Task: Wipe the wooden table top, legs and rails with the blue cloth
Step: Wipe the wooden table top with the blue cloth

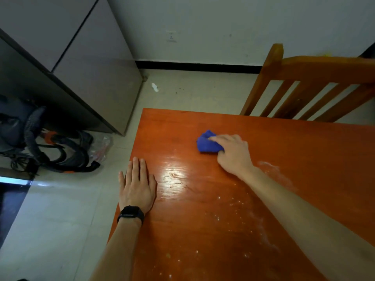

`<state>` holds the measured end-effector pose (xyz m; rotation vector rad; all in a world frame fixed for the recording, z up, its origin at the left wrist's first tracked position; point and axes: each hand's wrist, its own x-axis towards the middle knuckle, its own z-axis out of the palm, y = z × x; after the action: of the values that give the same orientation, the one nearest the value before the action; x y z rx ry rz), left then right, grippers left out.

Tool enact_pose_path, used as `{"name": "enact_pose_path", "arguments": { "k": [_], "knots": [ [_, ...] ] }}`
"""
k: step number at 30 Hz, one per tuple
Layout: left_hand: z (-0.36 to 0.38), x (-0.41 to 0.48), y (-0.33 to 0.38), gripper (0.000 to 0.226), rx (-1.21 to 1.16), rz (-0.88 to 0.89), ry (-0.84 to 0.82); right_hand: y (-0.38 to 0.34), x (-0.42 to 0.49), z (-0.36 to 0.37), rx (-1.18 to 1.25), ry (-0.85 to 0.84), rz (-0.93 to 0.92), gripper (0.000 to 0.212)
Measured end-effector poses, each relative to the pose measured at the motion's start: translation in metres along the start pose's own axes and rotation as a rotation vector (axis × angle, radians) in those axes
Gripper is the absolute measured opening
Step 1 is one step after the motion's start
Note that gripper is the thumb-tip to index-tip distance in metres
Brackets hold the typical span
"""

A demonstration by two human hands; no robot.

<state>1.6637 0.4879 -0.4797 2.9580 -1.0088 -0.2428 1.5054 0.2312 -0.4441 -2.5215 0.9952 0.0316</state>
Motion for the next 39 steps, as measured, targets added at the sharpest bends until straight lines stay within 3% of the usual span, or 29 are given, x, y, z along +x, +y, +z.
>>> {"name": "enact_pose_path", "arguments": {
  "k": [3, 5, 10, 12, 14, 17, 19, 22, 24, 26, 29, 33, 35, 37, 39],
  "knots": [
    [-0.001, 0.0, 0.004, 0.066, -0.002, -0.017, -0.014, -0.015, -0.037, 0.001, 0.142, -0.366, -0.169, 0.054],
    [-0.002, -0.002, 0.006, 0.062, -0.009, -0.04, -0.025, -0.017, -0.046, -0.006, 0.206, -0.475, -0.229, 0.056],
    [-0.002, -0.007, 0.021, 0.058, -0.13, -0.19, -0.06, 0.039, 0.009, -0.038, 0.039, 0.025, 0.104, 0.064],
    [-0.005, -0.012, 0.039, 0.058, -0.216, -0.283, -0.045, 0.053, -0.003, -0.03, 0.02, 0.047, 0.166, 0.064],
    [-0.007, -0.024, 0.061, 0.058, -0.289, -0.295, -0.028, 0.045, -0.05, -0.008, 0.039, 0.028, 0.089, 0.062],
    [-0.006, -0.057, 0.091, 0.059, -0.32, -0.227, -0.057, 0.023, -0.131, 0.012, 0.156, -0.23, -0.147, 0.064],
    [-0.002, -0.077, 0.1, 0.061, -0.281, -0.201, -0.109, 0.03, -0.14, -0.001, 0.254, -0.291, -0.179, 0.064],
    [0.004, -0.091, 0.102, 0.061, -0.23, -0.181, -0.152, 0.075, -0.089, -0.029, 0.212, 0.034, 0.088, 0.062],
    [0.002, -0.093, 0.099, 0.061, -0.217, -0.156, -0.147, 0.106, -0.061, -0.046, 0.085, 0.119, 0.31, 0.064],
    [-0.002, -0.09, 0.097, 0.061, -0.209, -0.145, -0.154, 0.114, -0.063, -0.041, 0.045, 0.125, 0.393, 0.062],
    [-0.009, -0.088, 0.1, 0.061, -0.191, -0.146, -0.175, 0.081, -0.119, -0.006, 0.096, 0.056, 0.253, 0.057],
    [-0.018, -0.089, 0.101, 0.061, -0.199, -0.145, -0.251, 0.037, -0.186, 0.01, 0.211, -0.268, -0.062, 0.058],
    [-0.025, -0.088, 0.099, 0.061, -0.186, -0.122, -0.289, 0.053, -0.166, -0.007, 0.258, -0.136, 0.027, 0.059],
    [-0.03, -0.092, 0.1, 0.058, -0.184, -0.099, -0.287, 0.092, -0.132, -0.03, 0.143, 0.052, 0.226, 0.062],
    [-0.032, -0.101, 0.105, 0.057, -0.169, -0.058, -0.291, 0.132, -0.114, -0.05, 0.047, 0.121, 0.403, 0.062]
  ]
}}
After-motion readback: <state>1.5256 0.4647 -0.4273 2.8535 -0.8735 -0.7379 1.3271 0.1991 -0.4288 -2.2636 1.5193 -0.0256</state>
